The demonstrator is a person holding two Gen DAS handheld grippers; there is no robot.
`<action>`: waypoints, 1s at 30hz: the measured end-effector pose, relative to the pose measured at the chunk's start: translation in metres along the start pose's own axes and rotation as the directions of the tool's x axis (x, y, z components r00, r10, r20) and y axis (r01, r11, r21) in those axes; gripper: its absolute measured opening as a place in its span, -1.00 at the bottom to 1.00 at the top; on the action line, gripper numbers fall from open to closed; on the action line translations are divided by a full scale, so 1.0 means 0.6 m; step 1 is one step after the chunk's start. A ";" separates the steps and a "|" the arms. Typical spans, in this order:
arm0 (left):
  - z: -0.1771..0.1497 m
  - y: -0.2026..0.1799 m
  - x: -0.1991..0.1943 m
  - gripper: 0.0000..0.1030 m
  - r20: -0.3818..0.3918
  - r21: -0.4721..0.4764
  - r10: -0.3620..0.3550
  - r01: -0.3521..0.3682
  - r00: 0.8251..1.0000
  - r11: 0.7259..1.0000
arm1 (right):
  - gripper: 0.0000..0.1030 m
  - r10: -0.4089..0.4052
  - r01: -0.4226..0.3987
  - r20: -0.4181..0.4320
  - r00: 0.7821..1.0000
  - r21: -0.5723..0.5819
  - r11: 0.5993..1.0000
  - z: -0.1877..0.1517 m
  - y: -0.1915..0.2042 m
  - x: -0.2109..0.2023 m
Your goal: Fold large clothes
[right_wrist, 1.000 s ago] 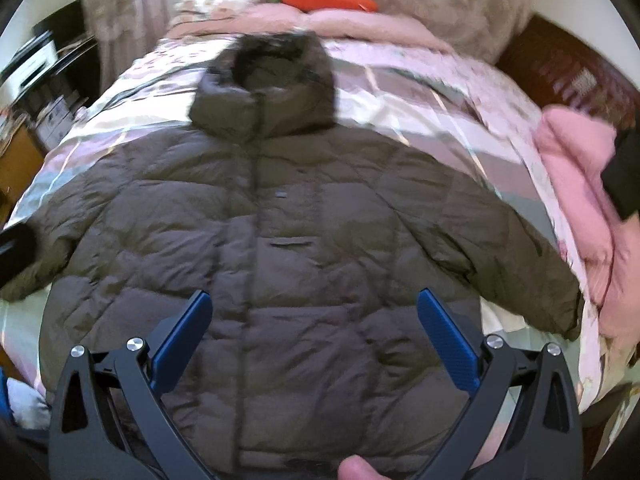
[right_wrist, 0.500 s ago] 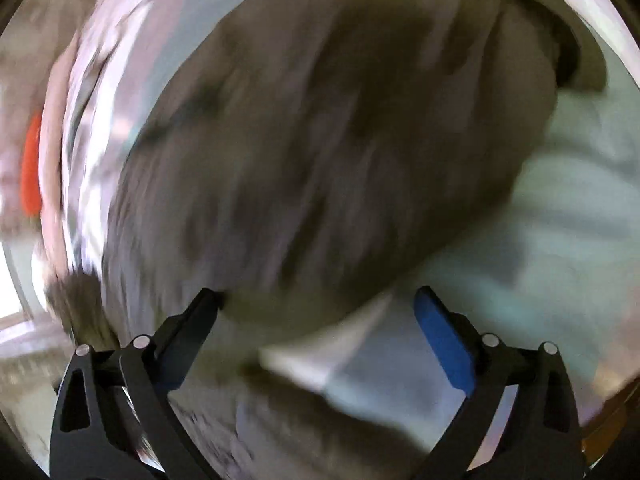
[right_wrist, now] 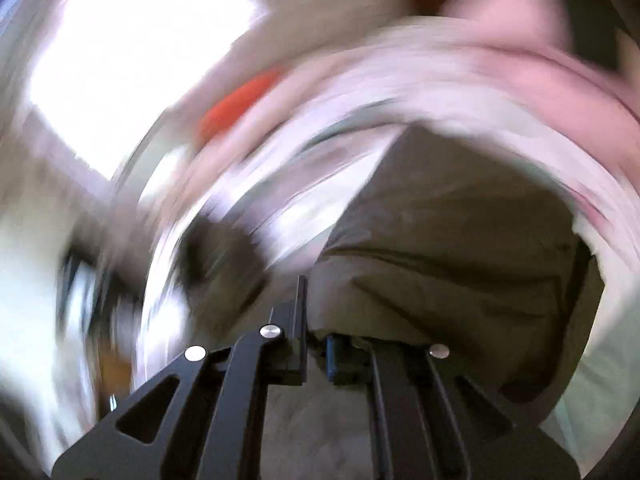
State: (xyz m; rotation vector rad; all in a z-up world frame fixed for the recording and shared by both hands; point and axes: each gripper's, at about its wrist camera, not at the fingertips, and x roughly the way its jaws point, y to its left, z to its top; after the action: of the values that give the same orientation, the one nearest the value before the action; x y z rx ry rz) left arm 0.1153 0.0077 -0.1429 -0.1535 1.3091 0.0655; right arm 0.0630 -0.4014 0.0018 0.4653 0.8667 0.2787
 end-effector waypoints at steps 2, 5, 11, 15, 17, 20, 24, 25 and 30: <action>-0.003 -0.003 -0.013 0.96 0.021 0.034 0.005 -0.005 1.000 0.999 | 0.00 0.061 -0.089 -0.185 0.981 -0.149 0.985 -0.037 0.085 0.056; -0.013 -0.009 -0.025 0.96 0.061 0.119 0.046 -0.053 0.997 0.991 | 0.61 -0.036 -0.070 -0.324 0.945 -0.311 0.948 -0.103 0.160 0.099; -0.013 -0.008 -0.029 0.96 0.068 0.286 0.017 -0.036 0.998 0.957 | 0.88 -0.145 0.094 -0.316 0.937 -0.170 0.981 -0.079 0.091 0.077; -0.041 -0.038 -0.037 0.96 -0.017 0.348 -0.112 0.111 0.994 0.931 | 0.88 -0.172 0.264 -0.401 0.900 0.186 0.946 -0.094 -0.032 0.082; -0.087 -0.092 -0.025 0.96 -0.187 0.403 -0.240 0.297 0.953 0.866 | 0.88 -0.181 0.311 -0.399 0.899 0.289 0.905 -0.101 -0.080 0.065; -0.176 -0.191 -0.029 0.96 -0.216 0.617 -0.195 0.289 0.957 0.732 | 0.88 -0.222 0.353 -0.340 0.914 0.394 0.848 -0.093 -0.133 0.015; -0.231 -0.283 -0.057 0.96 -0.294 0.685 -0.293 0.414 0.910 0.599 | 0.88 -0.222 0.301 -0.208 0.953 0.549 0.779 -0.069 -0.191 -0.065; -0.235 -0.313 -0.071 0.96 -0.299 0.702 -0.320 0.434 0.899 0.565 | 0.88 -0.262 0.290 -0.138 0.955 0.613 0.735 -0.062 -0.216 -0.109; -0.182 -0.386 -0.093 0.96 -0.196 0.725 -0.371 0.389 0.908 0.569 | 0.88 -0.482 0.295 0.026 0.876 0.761 0.577 -0.068 -0.269 -0.213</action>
State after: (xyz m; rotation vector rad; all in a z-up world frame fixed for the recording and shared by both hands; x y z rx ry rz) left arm 0.0277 -0.2351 -0.0985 0.2891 1.1990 -0.8673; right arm -0.0407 -0.5830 -0.0168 1.0286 0.8006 -0.5848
